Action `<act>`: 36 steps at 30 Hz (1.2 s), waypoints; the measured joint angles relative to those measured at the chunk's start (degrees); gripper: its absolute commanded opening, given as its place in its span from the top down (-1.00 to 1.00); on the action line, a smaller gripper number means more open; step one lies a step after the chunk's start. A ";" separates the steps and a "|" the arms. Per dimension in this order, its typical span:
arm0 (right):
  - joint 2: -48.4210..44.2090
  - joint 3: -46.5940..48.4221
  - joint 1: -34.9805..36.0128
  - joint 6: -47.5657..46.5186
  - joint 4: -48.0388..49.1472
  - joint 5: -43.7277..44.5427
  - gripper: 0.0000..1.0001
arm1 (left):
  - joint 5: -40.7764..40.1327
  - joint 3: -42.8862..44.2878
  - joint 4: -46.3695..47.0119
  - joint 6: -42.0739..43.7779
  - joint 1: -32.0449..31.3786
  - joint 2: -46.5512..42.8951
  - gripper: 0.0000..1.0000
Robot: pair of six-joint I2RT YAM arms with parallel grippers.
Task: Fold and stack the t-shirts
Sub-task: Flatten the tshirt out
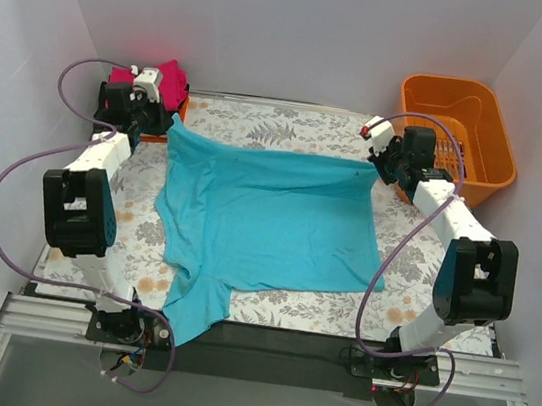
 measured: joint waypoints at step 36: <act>3.76 17.99 2.71 0.33 -28.13 -1.38 0.23 | 4.57 13.40 -36.72 10.51 -6.16 1.03 0.26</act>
